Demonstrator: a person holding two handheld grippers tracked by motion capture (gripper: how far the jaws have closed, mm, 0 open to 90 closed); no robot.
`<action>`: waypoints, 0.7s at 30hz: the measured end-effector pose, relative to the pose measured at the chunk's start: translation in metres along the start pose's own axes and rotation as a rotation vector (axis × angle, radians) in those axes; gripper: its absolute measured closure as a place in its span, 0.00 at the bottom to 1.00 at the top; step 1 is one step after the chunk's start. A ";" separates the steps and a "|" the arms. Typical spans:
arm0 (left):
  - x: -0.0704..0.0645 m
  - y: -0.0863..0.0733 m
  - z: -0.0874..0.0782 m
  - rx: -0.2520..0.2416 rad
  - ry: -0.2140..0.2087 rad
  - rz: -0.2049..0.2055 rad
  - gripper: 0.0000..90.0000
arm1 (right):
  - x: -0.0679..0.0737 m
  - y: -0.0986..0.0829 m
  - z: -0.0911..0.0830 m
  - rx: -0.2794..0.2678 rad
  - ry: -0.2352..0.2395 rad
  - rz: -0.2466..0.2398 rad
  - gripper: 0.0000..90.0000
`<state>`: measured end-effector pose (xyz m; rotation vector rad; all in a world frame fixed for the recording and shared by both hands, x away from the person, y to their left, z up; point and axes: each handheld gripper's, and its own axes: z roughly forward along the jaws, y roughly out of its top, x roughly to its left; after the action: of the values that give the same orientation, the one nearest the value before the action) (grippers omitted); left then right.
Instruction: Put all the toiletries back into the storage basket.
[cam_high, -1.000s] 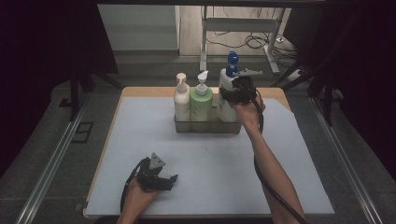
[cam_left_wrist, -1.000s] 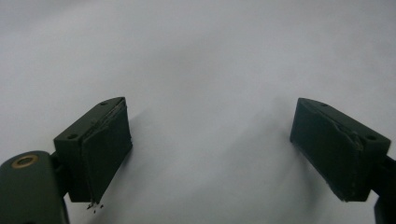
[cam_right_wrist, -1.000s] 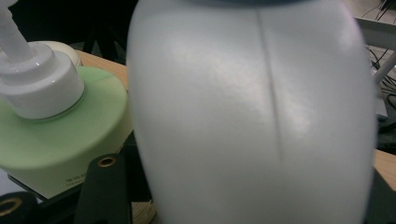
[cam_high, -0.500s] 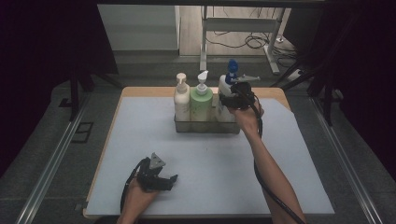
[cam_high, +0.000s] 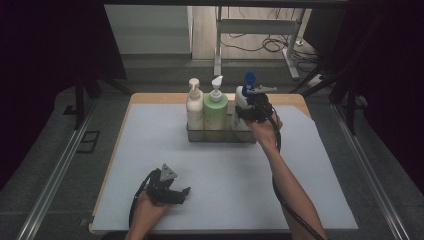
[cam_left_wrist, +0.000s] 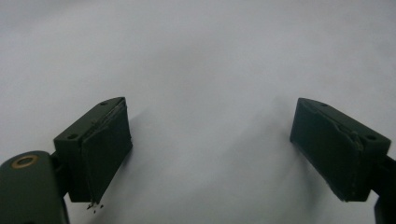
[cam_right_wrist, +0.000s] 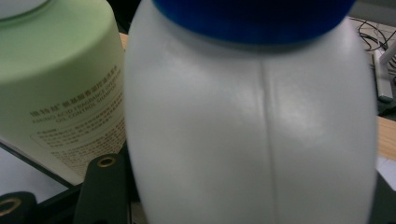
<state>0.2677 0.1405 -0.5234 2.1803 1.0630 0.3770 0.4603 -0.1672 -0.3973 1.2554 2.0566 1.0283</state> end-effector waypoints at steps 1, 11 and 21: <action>0.000 0.000 0.000 0.000 0.000 0.000 0.13 | 0.000 -0.001 0.000 0.003 0.002 -0.002 0.44; 0.000 0.000 0.000 -0.001 0.000 -0.001 0.13 | -0.001 -0.005 0.001 0.009 0.010 0.010 0.43; 0.000 0.000 0.000 0.000 0.000 0.000 0.13 | -0.002 -0.004 -0.005 0.004 0.032 0.001 0.35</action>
<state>0.2677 0.1404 -0.5235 2.1801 1.0634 0.3773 0.4560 -0.1721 -0.3975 1.2504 2.0832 1.0515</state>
